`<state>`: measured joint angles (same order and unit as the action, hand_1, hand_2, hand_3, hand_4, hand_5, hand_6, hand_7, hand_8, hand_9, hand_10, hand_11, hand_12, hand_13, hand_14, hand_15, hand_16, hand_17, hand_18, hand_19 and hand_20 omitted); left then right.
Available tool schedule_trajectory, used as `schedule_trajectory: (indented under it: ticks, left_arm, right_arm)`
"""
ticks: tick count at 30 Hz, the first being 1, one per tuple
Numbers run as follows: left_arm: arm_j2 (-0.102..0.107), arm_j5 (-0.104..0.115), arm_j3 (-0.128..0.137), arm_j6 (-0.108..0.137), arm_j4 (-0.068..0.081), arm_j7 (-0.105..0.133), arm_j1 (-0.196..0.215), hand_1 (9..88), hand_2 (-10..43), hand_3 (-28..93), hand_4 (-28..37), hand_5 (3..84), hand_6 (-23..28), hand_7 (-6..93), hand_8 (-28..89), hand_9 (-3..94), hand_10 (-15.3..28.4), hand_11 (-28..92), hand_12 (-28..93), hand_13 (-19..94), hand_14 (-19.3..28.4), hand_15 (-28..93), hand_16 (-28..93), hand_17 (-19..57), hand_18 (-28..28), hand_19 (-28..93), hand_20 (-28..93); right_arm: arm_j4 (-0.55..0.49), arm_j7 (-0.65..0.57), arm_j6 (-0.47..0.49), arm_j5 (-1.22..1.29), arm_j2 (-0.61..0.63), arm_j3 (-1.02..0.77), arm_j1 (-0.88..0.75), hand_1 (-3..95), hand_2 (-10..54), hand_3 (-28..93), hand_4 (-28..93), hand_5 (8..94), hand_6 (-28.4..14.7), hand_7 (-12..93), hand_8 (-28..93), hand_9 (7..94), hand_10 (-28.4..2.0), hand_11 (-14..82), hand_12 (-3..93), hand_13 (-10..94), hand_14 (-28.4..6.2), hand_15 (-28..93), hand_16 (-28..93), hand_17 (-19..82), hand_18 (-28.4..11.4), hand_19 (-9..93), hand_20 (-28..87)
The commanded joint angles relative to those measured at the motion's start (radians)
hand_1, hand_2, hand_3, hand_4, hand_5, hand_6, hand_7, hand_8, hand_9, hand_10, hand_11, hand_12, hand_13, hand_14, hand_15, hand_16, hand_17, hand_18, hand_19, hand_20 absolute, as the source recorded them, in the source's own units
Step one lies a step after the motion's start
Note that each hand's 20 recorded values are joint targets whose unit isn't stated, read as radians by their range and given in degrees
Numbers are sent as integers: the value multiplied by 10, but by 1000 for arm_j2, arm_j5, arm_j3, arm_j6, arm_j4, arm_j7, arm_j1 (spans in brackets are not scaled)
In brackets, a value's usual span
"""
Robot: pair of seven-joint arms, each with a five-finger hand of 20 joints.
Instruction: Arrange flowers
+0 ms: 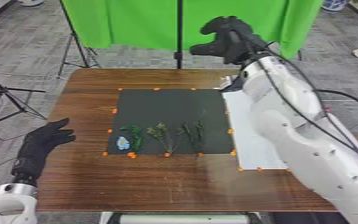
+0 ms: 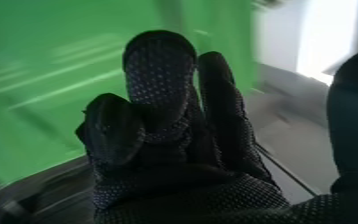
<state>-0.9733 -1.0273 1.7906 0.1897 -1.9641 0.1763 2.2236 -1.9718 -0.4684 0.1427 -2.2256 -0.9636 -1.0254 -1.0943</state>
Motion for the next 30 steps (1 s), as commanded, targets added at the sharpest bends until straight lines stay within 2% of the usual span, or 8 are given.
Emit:
schedule_trajectory:
  ticks: [1,11,21,24,30]
  left_arm:
    - [-26,-6,12,18,-12,1,36,223,207,638,-283,468,66,108,-64,496,155,223,114,442,205,267,-27,124,143,217,238]
    - [-35,-11,11,18,-17,-2,39,223,209,636,-283,468,66,111,-66,498,154,223,114,445,203,265,-26,124,143,219,239]
    - [-41,-17,11,6,-19,-7,42,223,209,637,-283,467,65,110,-66,498,154,222,113,447,202,264,-26,124,143,217,238]
    - [-41,-15,12,10,-18,-6,40,224,209,636,-283,467,65,110,-66,498,154,222,113,446,203,264,-26,123,143,216,237]
    - [-43,-16,10,7,-18,-7,41,224,208,639,-283,467,66,110,-65,498,153,222,114,447,202,264,-25,123,143,215,237]
  right_arm:
    - [111,-81,80,15,197,-156,-162,183,-24,572,-102,530,-36,75,-52,648,-204,161,258,785,-114,598,331,515,-199,932,485]
    - [215,-125,111,6,206,-187,-259,228,-53,597,-98,558,-24,89,-55,708,-187,208,265,813,-97,608,327,535,-196,932,495]
    - [264,-144,102,26,192,-192,-316,283,-87,626,-105,577,-13,115,-66,737,-170,233,260,845,-74,604,329,558,-187,932,508]
    - [268,-144,110,21,185,-192,-336,297,-92,633,-106,582,-11,120,-69,742,-166,238,260,851,-70,603,330,562,-184,932,508]
    - [272,-149,47,57,175,-188,-378,348,-95,654,-120,596,-3,137,-77,760,-148,249,256,862,-58,600,332,572,-176,932,508]
